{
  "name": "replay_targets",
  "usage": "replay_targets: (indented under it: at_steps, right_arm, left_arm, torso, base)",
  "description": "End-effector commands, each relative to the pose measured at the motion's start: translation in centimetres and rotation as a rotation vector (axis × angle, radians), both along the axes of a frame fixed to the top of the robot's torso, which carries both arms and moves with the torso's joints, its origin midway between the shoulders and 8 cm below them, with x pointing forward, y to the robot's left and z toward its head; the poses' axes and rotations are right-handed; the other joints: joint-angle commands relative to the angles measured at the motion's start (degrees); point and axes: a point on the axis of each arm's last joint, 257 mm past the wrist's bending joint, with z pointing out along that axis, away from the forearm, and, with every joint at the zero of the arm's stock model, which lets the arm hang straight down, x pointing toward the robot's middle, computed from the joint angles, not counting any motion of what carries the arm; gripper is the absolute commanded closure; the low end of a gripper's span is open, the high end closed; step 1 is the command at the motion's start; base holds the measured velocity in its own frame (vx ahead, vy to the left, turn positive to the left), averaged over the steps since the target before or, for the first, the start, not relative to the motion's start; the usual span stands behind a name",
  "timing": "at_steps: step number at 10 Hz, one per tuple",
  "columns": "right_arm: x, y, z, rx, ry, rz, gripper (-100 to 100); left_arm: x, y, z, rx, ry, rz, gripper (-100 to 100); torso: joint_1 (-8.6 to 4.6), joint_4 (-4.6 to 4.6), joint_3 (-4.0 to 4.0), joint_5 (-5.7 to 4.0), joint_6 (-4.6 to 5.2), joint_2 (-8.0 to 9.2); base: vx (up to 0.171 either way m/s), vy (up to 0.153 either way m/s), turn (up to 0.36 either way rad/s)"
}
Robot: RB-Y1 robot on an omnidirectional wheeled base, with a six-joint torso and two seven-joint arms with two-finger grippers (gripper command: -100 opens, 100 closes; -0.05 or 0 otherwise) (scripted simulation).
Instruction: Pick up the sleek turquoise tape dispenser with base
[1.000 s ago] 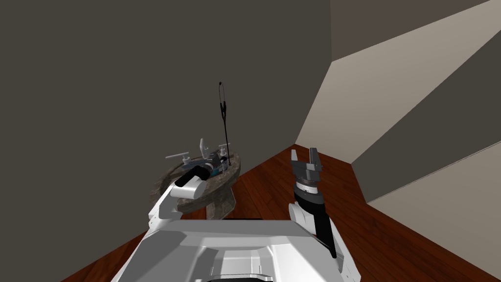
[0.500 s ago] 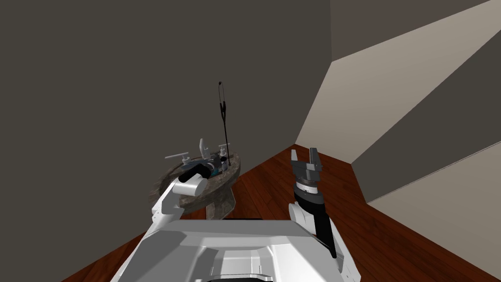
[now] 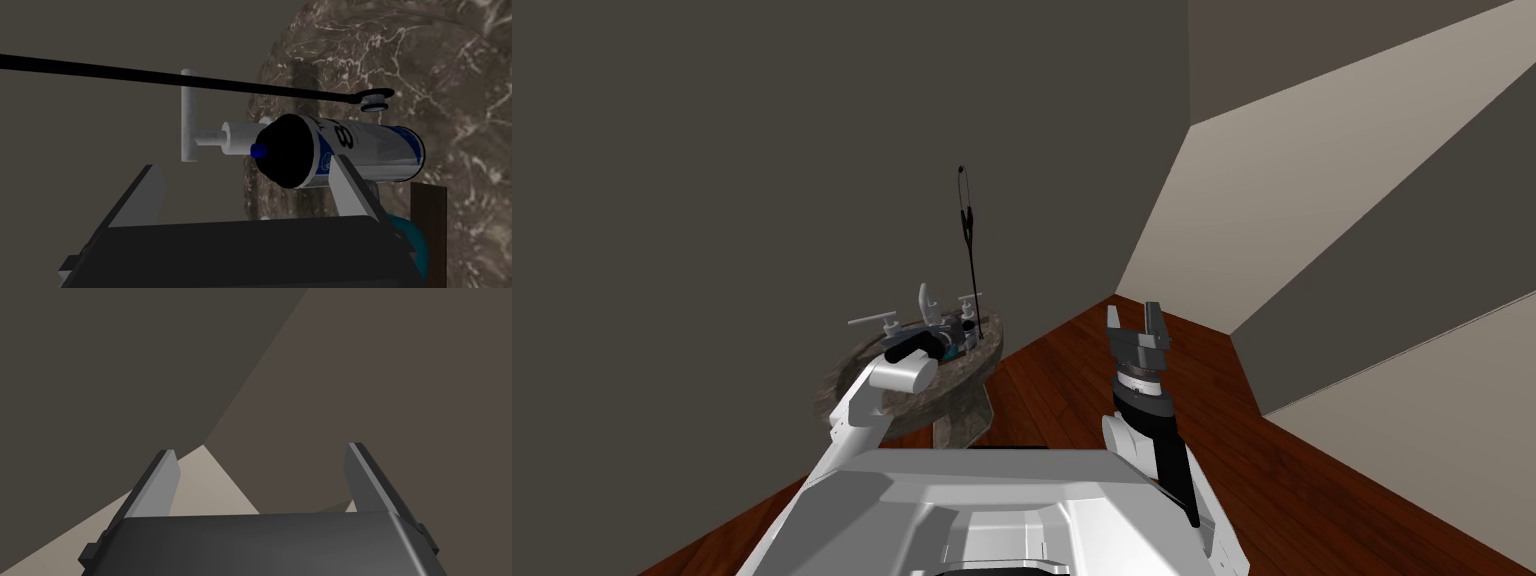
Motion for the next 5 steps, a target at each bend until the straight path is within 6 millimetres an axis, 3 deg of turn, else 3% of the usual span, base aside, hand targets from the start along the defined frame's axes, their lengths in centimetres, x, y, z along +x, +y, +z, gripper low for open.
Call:
replay_targets:
  at_steps: [1,5]
  right_arm:
    - [0.0,0.0,0.0,0.0,0.0,0.0,0]
    - [0.0,0.0,0.0,0.0,0.0,0.0,0]
  left_arm:
    - [-0.1,0.1,-0.5,0.002,0.027,0.001,-100]
    - [-0.3,0.5,-2.5,0.015,0.134,0.008,-100]
  torso:
    - [0.0,0.0,0.0,0.0,0.0,0.0]
    - [0.0,-0.01,-0.02,0.0,0.0,-0.03]
  base:
    - [0.006,-0.001,0.0]
    - [0.015,-0.002,0.005]
